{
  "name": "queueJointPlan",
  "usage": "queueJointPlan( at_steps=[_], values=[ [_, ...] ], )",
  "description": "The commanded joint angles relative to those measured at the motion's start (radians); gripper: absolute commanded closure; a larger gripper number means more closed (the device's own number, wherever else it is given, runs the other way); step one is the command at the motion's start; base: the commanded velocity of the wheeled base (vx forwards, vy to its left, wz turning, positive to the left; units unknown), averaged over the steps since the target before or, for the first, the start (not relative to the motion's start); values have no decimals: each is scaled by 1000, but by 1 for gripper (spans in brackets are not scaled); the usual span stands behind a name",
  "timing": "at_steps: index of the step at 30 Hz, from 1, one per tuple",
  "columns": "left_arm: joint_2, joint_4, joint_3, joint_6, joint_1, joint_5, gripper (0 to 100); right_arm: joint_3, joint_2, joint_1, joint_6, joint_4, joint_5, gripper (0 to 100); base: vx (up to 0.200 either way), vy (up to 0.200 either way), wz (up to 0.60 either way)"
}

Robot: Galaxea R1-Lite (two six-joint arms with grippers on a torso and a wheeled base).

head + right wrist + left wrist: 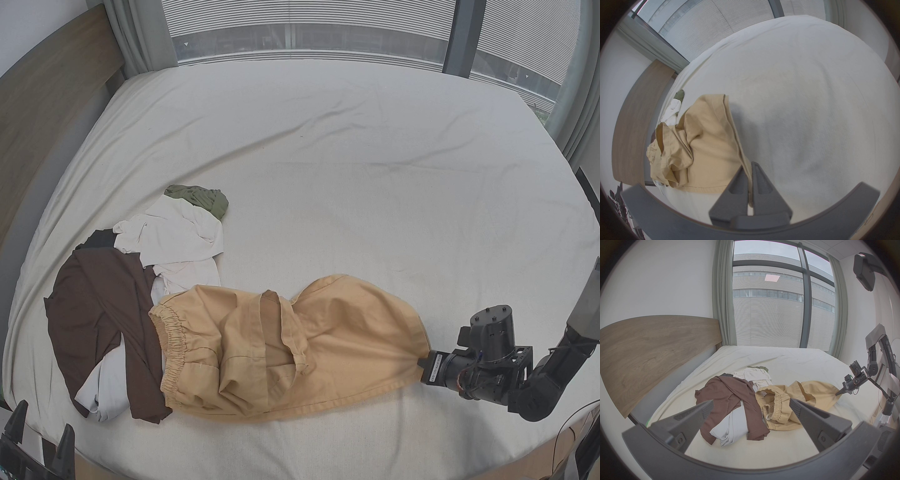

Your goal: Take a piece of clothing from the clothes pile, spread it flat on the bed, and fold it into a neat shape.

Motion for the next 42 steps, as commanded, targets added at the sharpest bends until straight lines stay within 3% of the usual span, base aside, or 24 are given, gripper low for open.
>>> queueJointPlan(
  at_steps=[1, 13, 36, 37, 42],
  values=[
    [-16, -1, 18, 0, 1, 0, 0, 62, 1, -16, -2, -20, 6, 100, 0, 0, 0],
    [-16, -1, 18, 0, 1, 0, 0, 197, 9, -74, -16, -158, 33, 100, 0, 0, 0],
    [-16, -1, 18, -3, 1, 0, 0, 235, 21, -99, -16, -177, 66, 100, 0, 0, 0],
    [-16, -1, 18, -3, 1, -1, 0, 235, 21, -99, -16, -178, 66, 0, 0, 0, 0],
    [-16, 1, 18, 5, 1, -14, 0, 244, 18, -99, -20, -287, 67, 0, 0, 0, 0]
  ],
)
